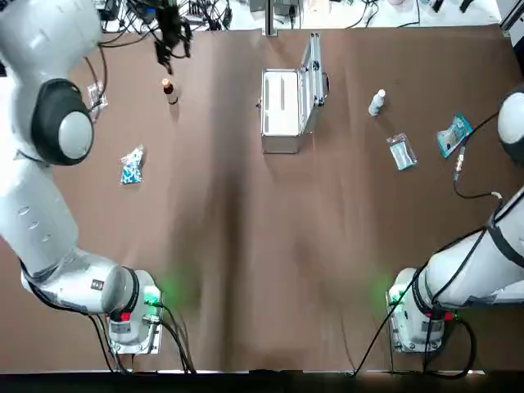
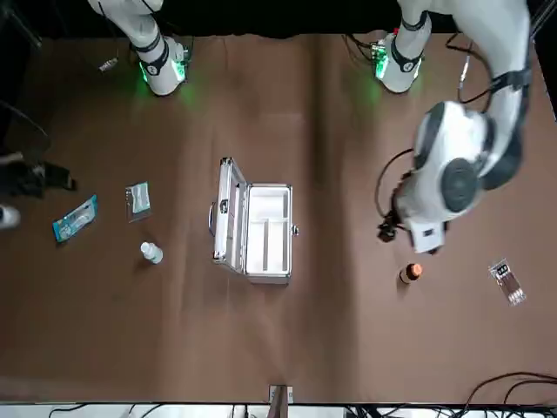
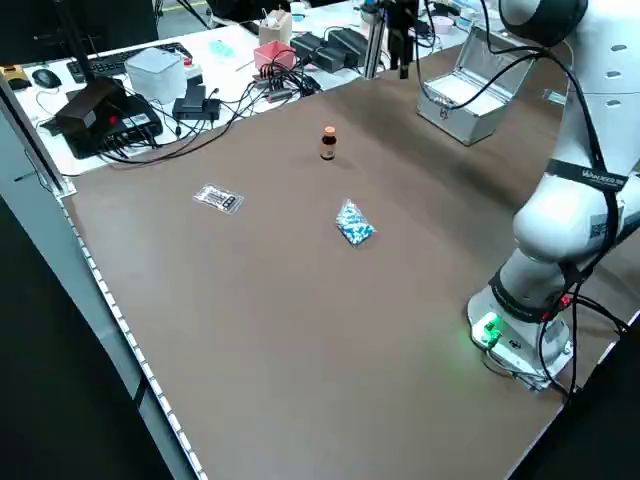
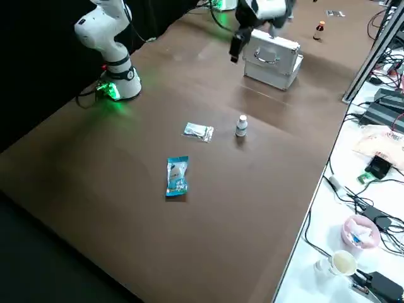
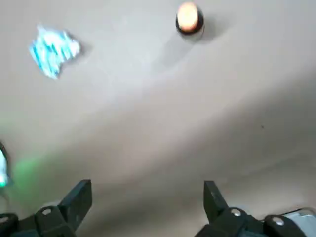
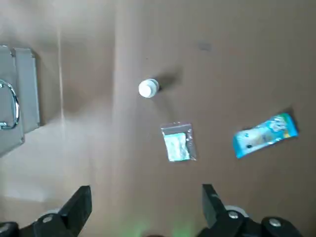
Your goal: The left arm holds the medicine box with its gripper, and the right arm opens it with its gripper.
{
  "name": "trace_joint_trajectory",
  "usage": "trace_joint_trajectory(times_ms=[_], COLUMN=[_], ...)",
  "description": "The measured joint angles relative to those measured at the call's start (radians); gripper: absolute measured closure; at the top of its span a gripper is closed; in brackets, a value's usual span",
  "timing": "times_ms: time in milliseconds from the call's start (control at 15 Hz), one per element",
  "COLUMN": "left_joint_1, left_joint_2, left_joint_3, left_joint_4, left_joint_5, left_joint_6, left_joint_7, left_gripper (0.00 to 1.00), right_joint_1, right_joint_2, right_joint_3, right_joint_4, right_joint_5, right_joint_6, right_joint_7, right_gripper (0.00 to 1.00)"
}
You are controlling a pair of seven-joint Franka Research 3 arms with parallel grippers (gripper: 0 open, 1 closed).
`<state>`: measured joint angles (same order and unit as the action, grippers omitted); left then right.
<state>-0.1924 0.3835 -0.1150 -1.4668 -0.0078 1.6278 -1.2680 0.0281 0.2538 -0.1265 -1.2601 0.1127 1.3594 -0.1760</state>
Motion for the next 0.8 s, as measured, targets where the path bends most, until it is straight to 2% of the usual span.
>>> trace_joint_trajectory(times_ms=[400, 533, 800], left_joint_1=[0.146, 0.175, 0.176], left_joint_2=[-0.091, -0.095, -0.098], left_joint_3=[0.002, 0.003, 0.003], left_joint_4=[0.023, 0.063, 0.082], left_joint_5=[0.028, 0.028, 0.028], left_joint_6=[-0.119, -0.154, -0.157], left_joint_7=[0.505, 0.724, 0.971], left_gripper=[0.0, 0.0, 0.0], right_joint_1=[0.006, 0.015, 0.013], right_joint_2=[-0.11, -0.118, -0.121], right_joint_3=[0.007, 0.012, 0.01], right_joint_4=[-0.118, -0.125, -0.126], right_joint_5=[-0.02, -0.026, -0.053], right_joint_6=[0.056, 0.065, 0.12], right_joint_7=[0.057, 0.092, 0.097], right_gripper=[0.01, 0.01, 0.01])
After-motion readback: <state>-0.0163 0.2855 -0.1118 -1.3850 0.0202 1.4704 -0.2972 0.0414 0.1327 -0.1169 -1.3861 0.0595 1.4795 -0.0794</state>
